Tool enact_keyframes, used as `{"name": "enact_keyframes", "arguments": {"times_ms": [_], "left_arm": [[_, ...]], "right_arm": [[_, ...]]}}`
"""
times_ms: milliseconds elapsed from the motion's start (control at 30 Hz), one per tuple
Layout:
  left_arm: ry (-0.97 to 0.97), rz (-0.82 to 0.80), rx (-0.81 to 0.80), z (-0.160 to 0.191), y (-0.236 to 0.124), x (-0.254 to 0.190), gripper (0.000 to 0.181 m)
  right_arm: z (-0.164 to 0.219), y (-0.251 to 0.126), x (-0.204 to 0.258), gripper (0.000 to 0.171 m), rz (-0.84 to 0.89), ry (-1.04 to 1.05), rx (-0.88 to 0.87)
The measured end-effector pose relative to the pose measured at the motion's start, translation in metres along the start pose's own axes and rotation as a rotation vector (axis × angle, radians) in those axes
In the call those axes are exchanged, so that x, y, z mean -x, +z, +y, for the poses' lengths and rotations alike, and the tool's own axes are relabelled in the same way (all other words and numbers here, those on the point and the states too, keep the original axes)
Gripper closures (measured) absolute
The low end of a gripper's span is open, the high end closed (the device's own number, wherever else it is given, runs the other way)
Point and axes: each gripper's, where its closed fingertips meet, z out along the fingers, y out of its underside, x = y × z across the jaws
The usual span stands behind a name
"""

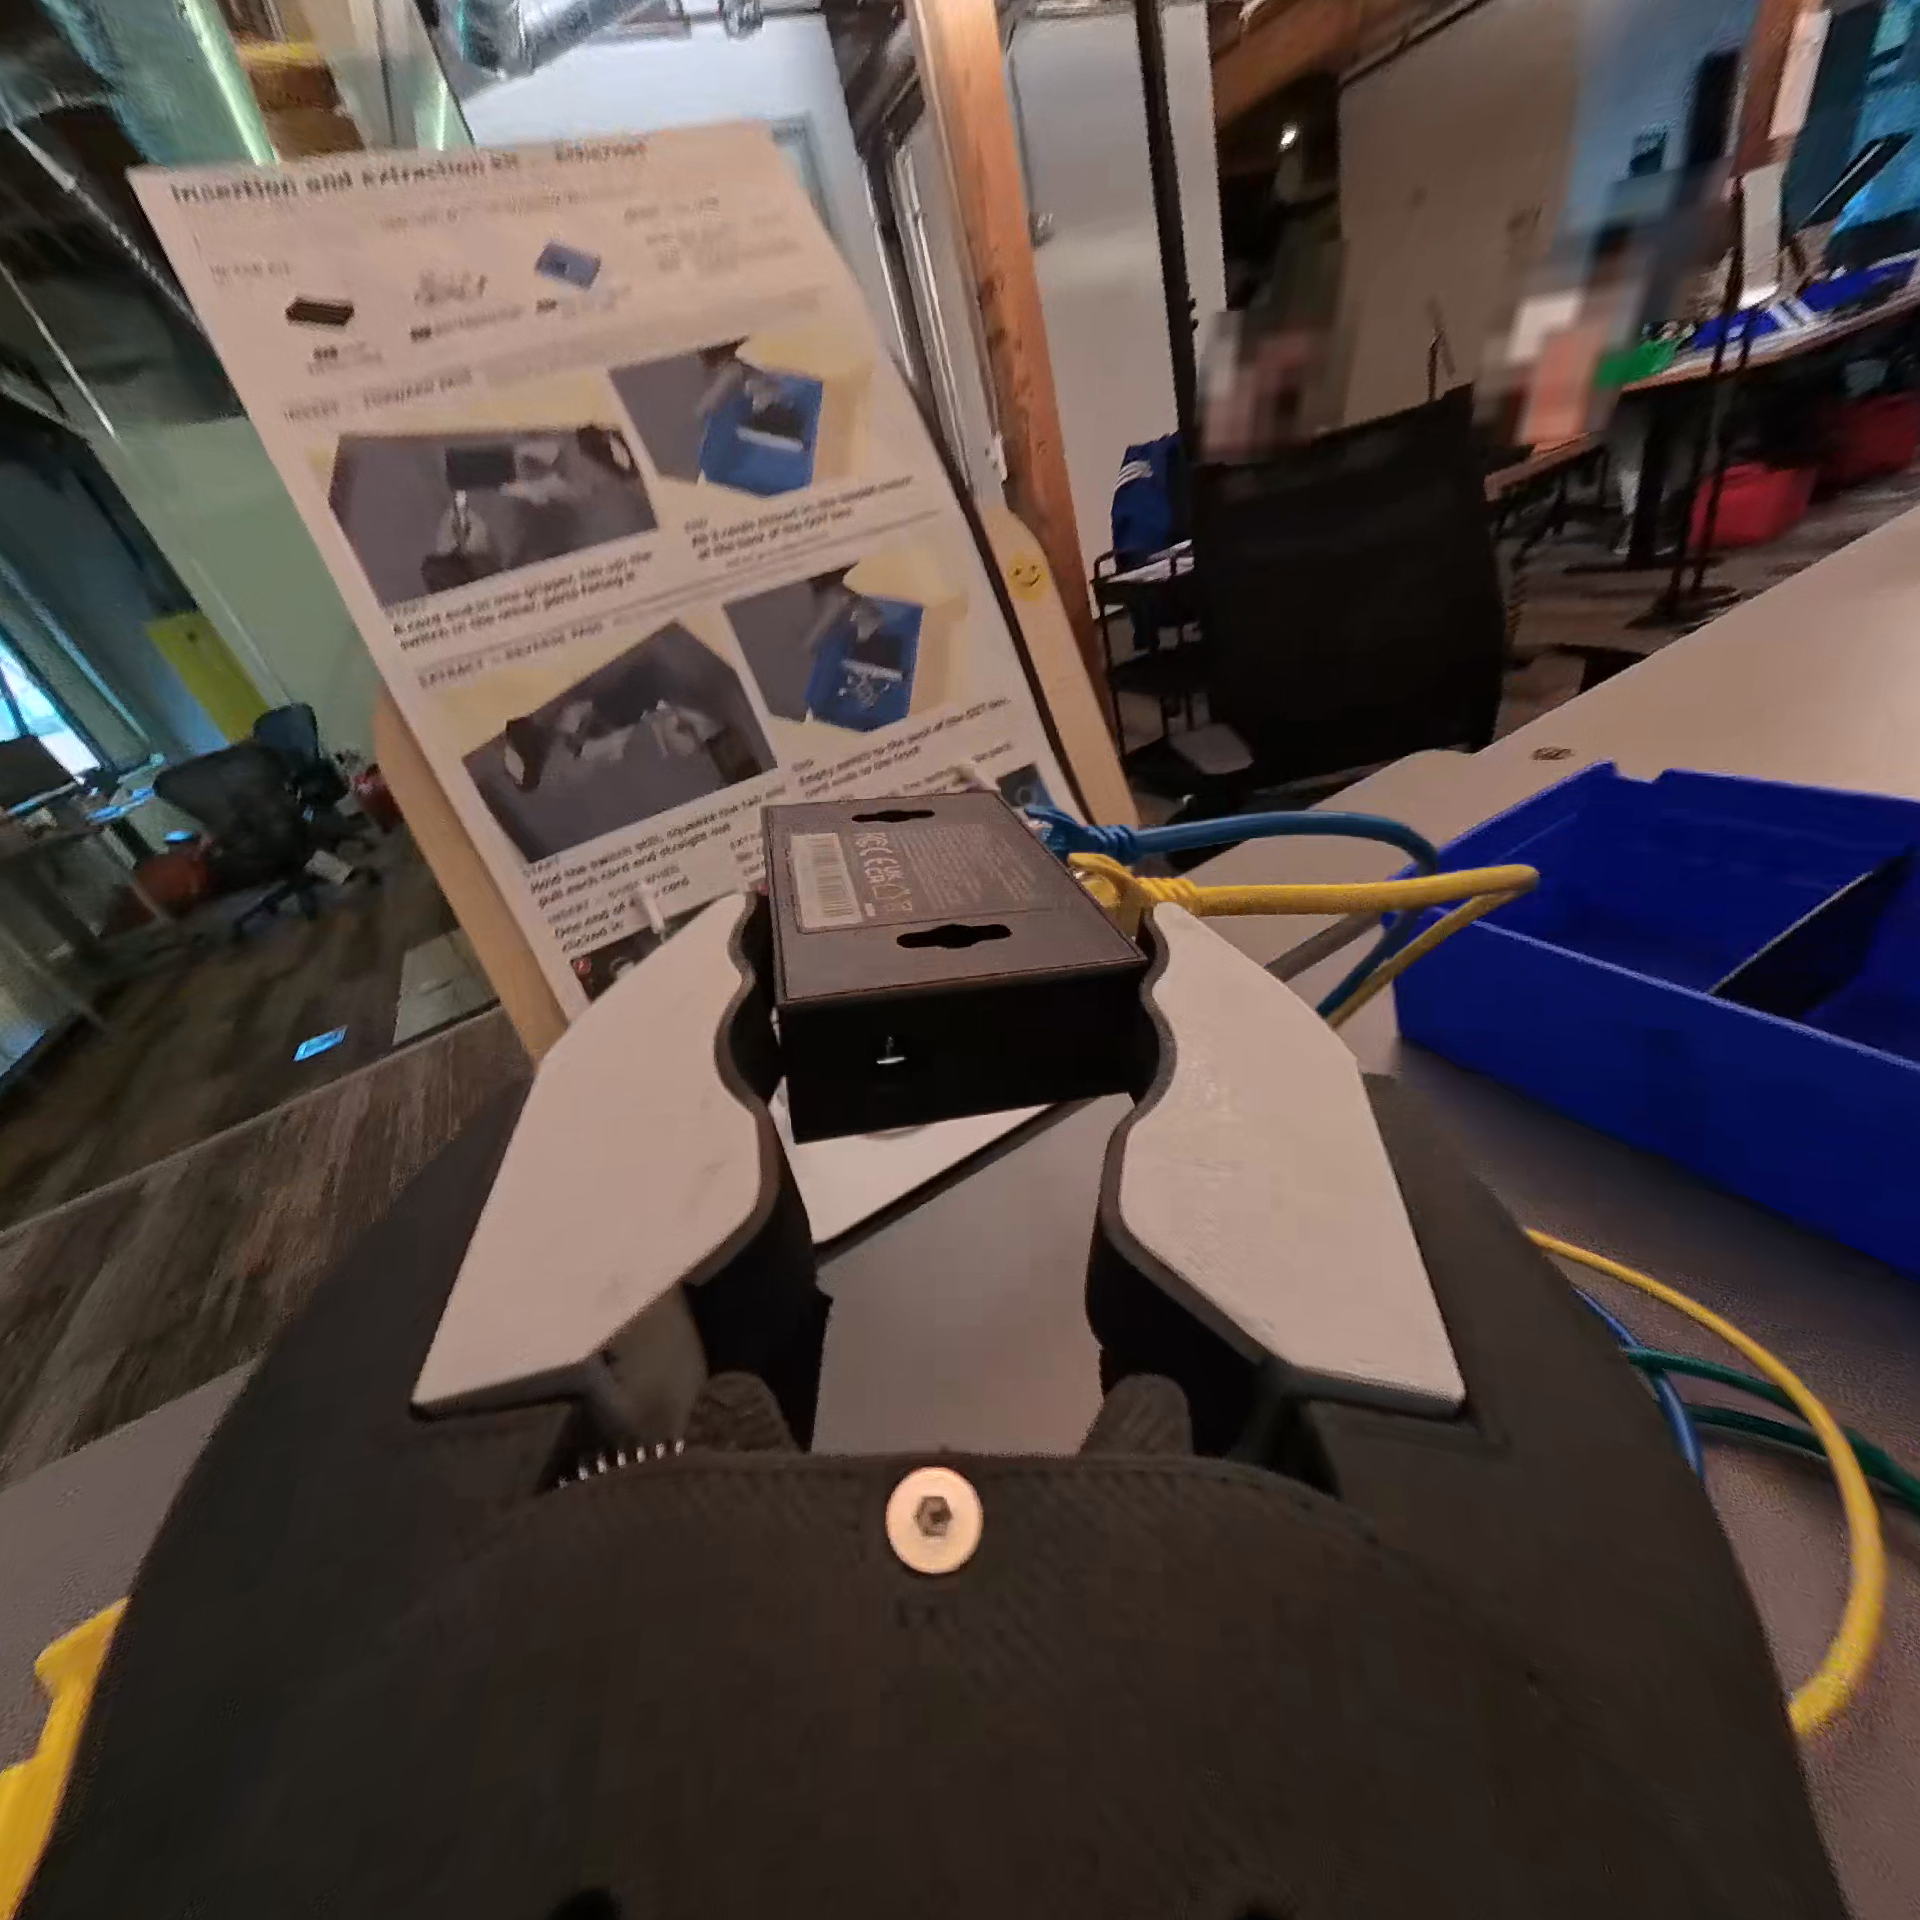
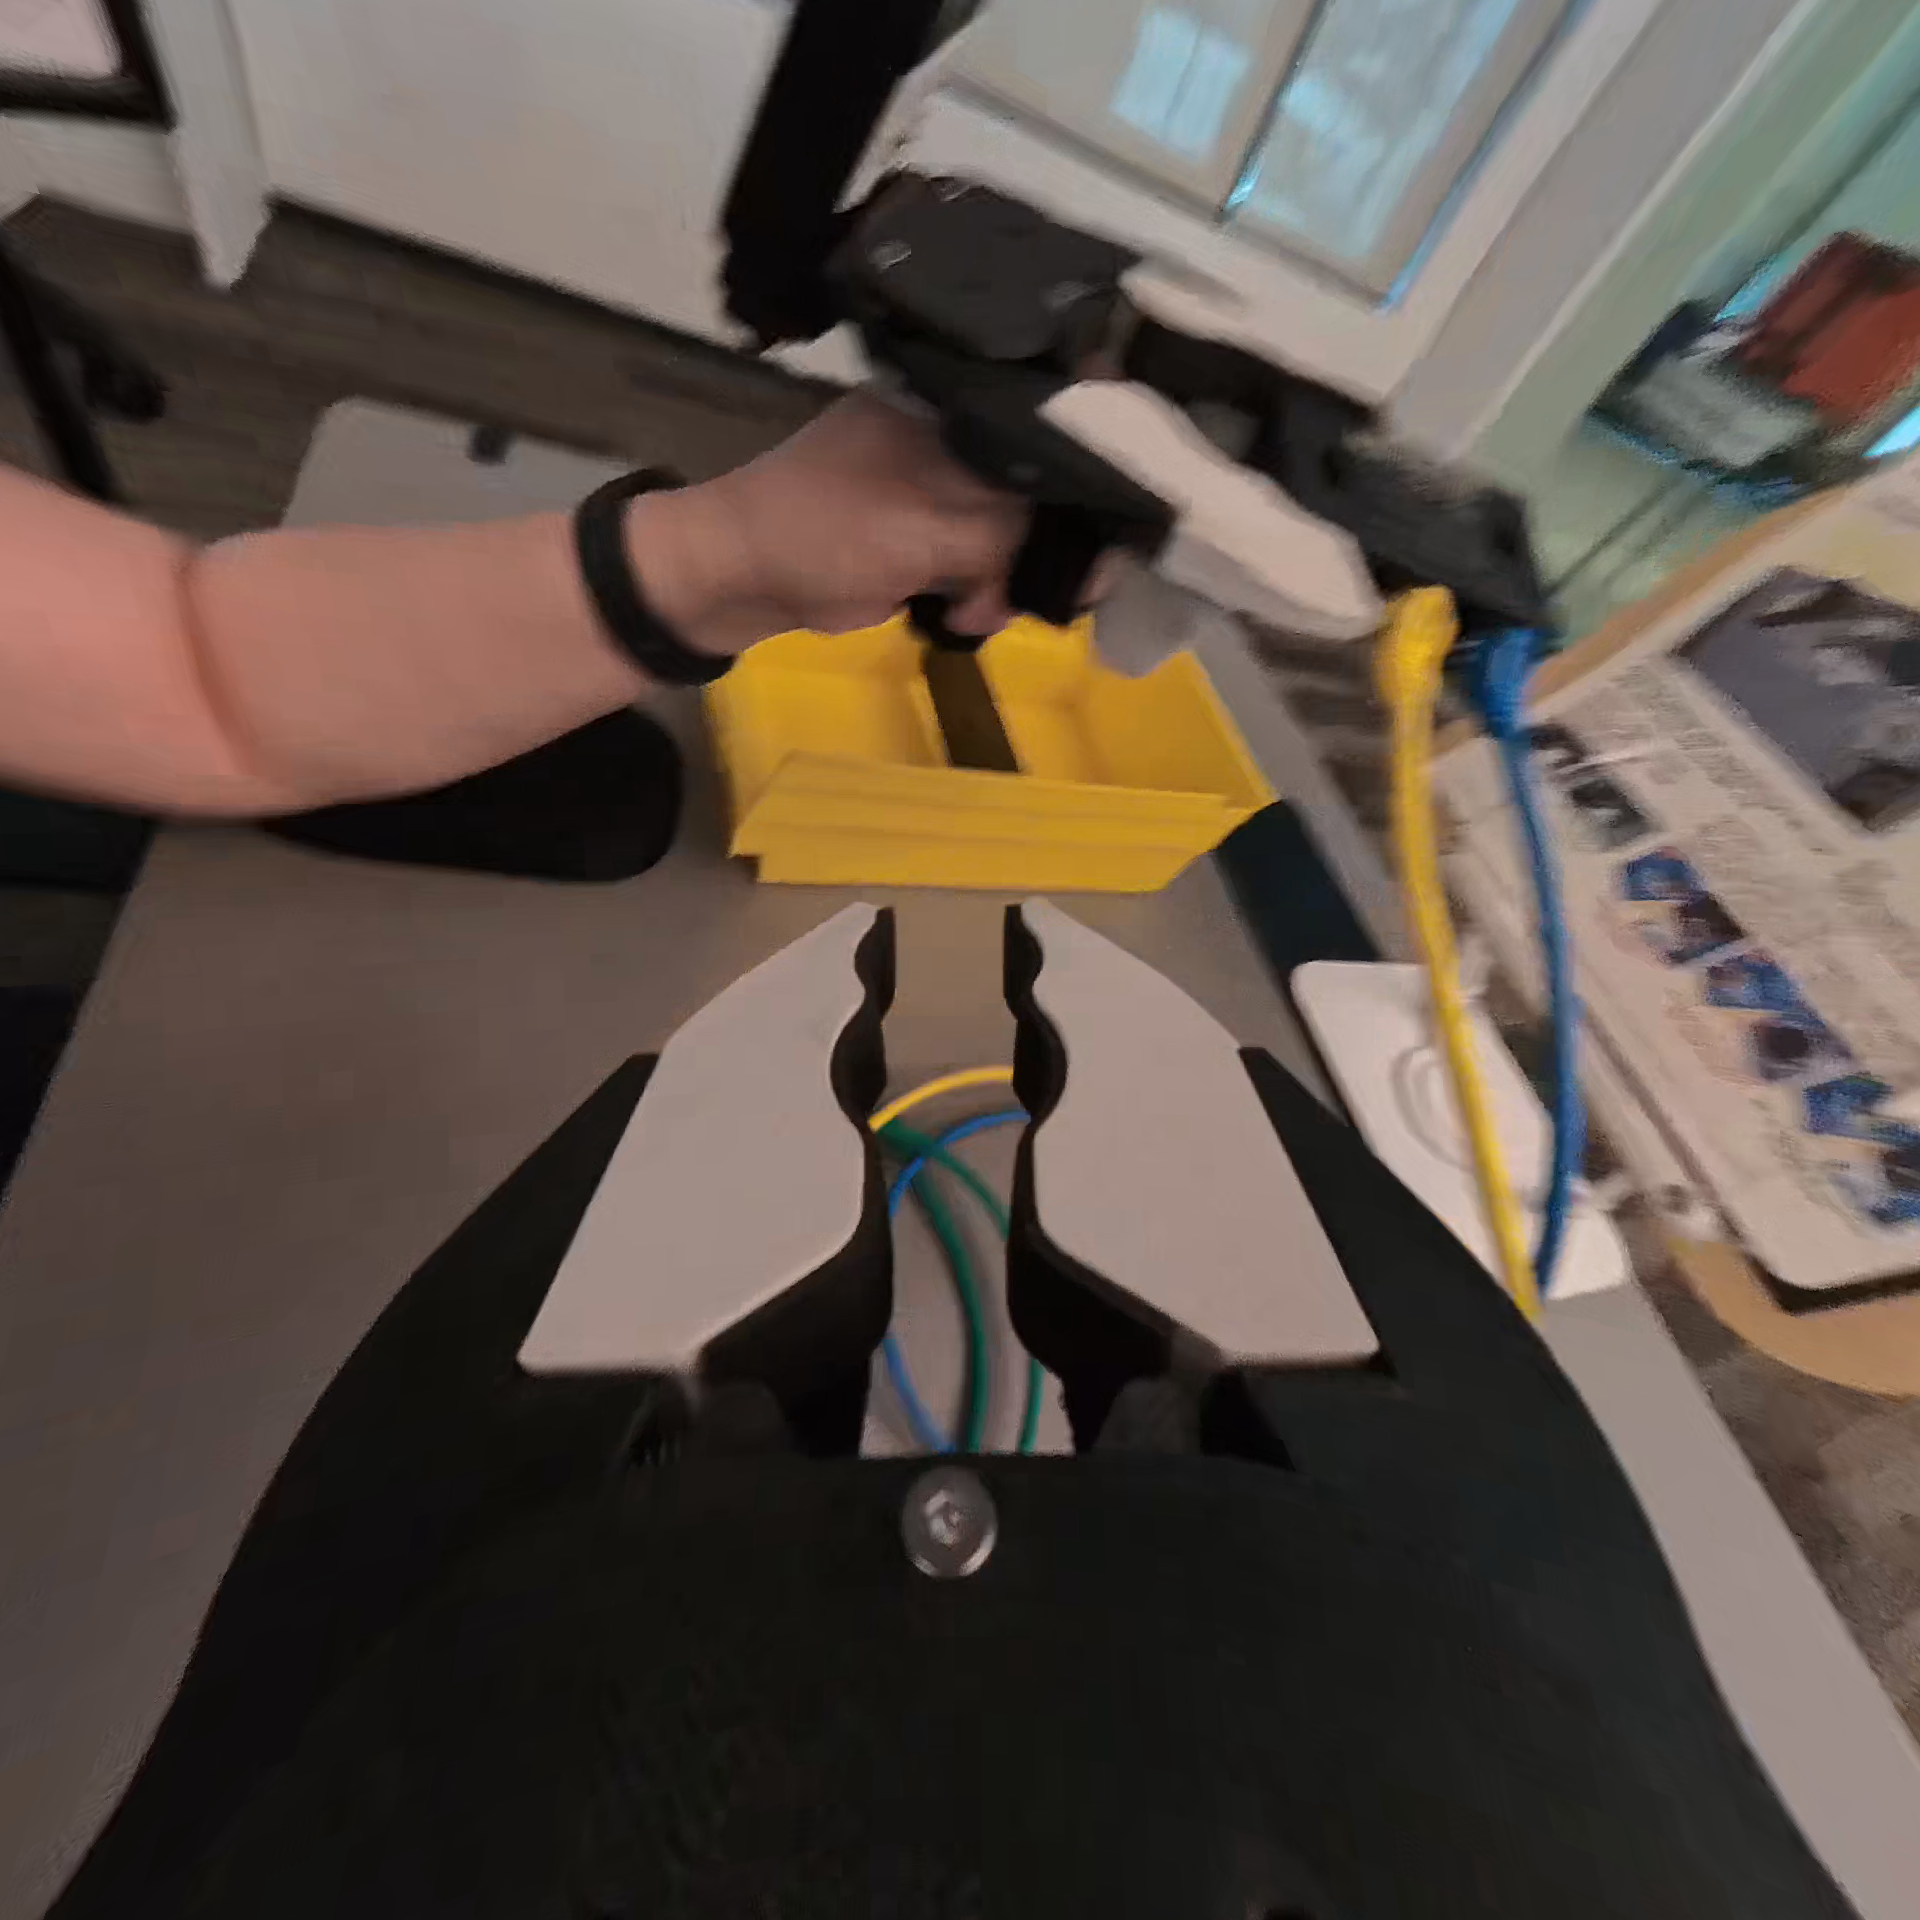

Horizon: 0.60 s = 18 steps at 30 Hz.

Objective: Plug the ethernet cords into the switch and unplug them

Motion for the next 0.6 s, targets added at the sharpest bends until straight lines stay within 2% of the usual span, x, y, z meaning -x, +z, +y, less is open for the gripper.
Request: {"name": "enact_keyframes", "arguments": {"times_ms": [167, 300, 433, 600], "left_arm": [[-0.041, -0.023, 0.029, 0.012, 0.003, 0.016, 0.117], [-0.057, 0.029, 0.036, 0.013, 0.004, 0.011, 0.117], [-0.025, 0.067, 0.052, 0.014, 0.005, 0.004, 0.117], [-0.014, 0.088, 0.053, 0.013, 0.006, -0.002, 0.117]], "right_arm": [[0.047, 0.034, 0.057, 0.150, -0.273, -0.086, 0.204], [0.117, 0.032, 0.100, 0.149, -0.412, -0.154, 0.377], [0.174, 0.017, 0.118, 0.147, -0.413, -0.228, 0.533], [0.200, 0.016, 0.109, 0.145, -0.352, -0.237, 0.645]]}}
